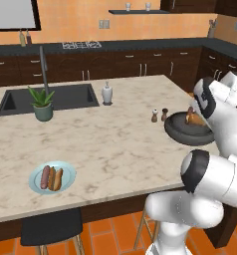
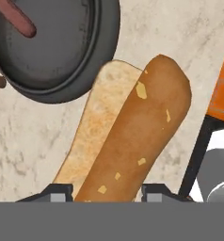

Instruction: Place one bun and one sausage from the bowl on each plate.

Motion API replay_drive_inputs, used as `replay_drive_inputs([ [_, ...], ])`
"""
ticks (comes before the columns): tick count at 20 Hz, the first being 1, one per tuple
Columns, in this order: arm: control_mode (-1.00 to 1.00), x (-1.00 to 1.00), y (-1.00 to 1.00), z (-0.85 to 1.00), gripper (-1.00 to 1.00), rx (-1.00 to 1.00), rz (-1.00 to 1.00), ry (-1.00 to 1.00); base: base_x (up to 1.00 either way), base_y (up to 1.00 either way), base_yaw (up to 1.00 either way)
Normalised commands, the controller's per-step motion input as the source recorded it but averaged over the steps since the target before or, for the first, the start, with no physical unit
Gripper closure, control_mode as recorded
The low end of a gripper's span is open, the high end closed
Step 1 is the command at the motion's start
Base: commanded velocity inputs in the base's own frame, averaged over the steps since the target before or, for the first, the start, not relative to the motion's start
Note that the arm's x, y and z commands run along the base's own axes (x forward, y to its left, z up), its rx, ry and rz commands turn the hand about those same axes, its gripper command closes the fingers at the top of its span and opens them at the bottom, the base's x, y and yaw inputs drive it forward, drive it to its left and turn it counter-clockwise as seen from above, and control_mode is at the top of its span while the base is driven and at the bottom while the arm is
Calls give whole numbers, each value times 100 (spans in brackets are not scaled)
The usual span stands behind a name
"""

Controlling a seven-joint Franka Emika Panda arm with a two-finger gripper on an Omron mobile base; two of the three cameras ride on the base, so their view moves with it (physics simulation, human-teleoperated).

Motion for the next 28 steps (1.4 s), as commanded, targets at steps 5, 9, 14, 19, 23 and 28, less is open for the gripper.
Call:
replay_drive_inputs([
  [5,-100,-100,96,31,100,-13,17,-2,0,0,0],
  [9,-100,-100,100,24,100,-18,16,-3,0,0,0],
  [14,-100,-100,97,16,100,-15,12,-5,0,0,0],
  [19,100,-60,50,15,100,-9,7,-3,-40,29,5],
  [23,100,0,0,0,100,0,0,0,-87,99,7],
  [28,100,0,0,0,100,0,0,0,-30,100,11],
])
